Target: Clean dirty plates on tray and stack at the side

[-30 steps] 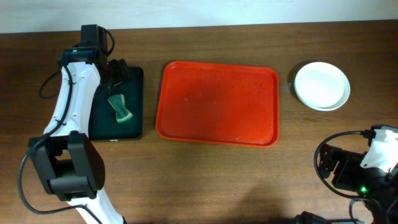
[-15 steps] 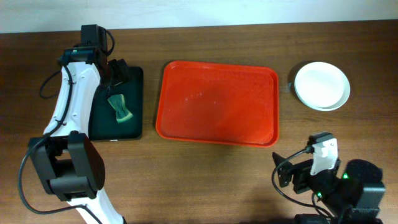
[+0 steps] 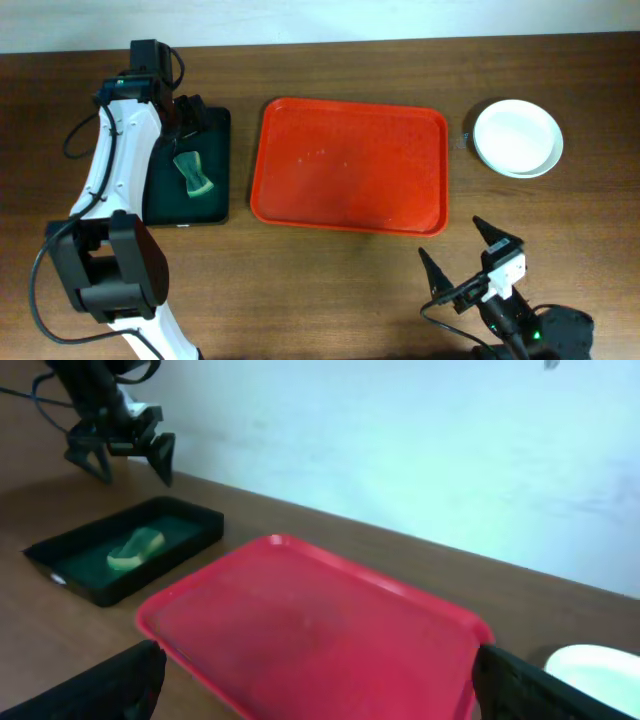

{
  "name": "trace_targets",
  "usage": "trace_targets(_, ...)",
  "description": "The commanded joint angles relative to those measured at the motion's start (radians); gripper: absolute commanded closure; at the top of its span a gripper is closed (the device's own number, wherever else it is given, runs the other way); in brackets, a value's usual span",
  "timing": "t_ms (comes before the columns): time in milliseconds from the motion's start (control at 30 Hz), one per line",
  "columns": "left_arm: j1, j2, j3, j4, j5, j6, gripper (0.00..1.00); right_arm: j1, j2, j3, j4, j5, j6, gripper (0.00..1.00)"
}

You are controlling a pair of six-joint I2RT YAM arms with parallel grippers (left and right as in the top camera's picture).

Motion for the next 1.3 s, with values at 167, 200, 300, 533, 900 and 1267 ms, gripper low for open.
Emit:
trace_targets(167,0.002,-0.017,0.011,-0.002,0.0,0.002,0.01,0.01,-0.03,-0.201,0.278,0.149,-0.007,0.02)
trace_targets(200,0.002,-0.017,0.011,-0.002,0.0,0.002,0.01,0.01,-0.03,-0.228,0.309,0.174,-0.006,0.02)
trace_targets(300,0.002,-0.017,0.011,-0.002,0.0,0.002,0.01,0.01,-0.03,-0.275,0.361,0.222,-0.006,0.02)
trace_targets(533,0.002,-0.017,0.011,-0.002,0.0,0.002,0.01,0.01,-0.03,-0.354,0.449,0.366,-0.006,0.02)
trace_targets(900,0.002,-0.017,0.011,-0.002,0.0,0.002,0.01,0.01,-0.03,-0.354,0.335,0.429,-0.003,0.02)
trace_targets(1267,0.002,-0.017,0.011,-0.002,0.0,0.002,0.01,0.01,-0.03,-0.354,0.336,0.429,-0.003,0.02)
